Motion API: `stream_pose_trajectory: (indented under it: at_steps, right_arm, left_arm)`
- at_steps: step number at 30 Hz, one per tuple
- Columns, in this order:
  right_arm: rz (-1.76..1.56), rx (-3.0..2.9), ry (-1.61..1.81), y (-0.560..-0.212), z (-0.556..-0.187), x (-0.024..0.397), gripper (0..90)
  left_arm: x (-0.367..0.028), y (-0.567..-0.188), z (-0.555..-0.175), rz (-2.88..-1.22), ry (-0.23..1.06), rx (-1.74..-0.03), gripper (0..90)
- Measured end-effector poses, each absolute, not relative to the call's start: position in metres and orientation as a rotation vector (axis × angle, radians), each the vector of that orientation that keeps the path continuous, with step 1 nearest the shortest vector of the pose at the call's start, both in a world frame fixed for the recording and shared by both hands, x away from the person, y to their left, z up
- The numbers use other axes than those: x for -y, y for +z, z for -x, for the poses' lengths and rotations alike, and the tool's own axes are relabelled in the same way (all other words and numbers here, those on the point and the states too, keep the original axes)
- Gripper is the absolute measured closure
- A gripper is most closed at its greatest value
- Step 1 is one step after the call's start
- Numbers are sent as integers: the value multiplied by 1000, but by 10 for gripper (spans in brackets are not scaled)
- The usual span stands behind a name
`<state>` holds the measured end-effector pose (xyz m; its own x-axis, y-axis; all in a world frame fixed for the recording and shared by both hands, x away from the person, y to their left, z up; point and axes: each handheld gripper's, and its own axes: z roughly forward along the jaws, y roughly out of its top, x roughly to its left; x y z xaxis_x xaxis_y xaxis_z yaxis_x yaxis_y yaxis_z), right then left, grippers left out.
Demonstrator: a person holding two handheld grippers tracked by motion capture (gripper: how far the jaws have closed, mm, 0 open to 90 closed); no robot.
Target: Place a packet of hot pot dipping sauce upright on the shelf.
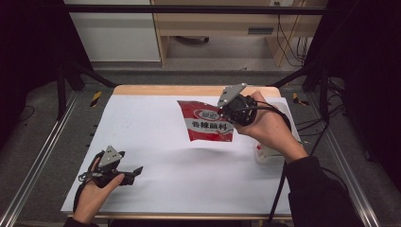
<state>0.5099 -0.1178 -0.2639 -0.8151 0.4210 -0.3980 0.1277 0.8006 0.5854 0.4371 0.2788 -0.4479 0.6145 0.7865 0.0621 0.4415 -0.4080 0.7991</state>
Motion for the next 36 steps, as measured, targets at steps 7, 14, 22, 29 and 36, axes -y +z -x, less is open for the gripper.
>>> stream_pose_trajectory:
  at_steps: [7,14,22,29,36]
  right_arm:
    - [-424,-2404,767,-252,-508,127,900]
    - [-426,-2364,768,-242,-505,134,900]
    - [-424,-2326,770,-232,-502,144,900]
    - [-450,-2293,774,-227,-506,159,900]
    - [-461,-2276,770,-230,-517,172,900]
  left_arm:
    - [-276,-451,-435,-2095,600,-964,91]
    - [-277,-451,-436,-2083,612,-986,92]
    - [-280,-449,-435,-2078,616,-990,92]
    - [-281,-449,-434,-2083,620,-988,92]
    - [-280,-449,-434,-2084,623,-991,92]
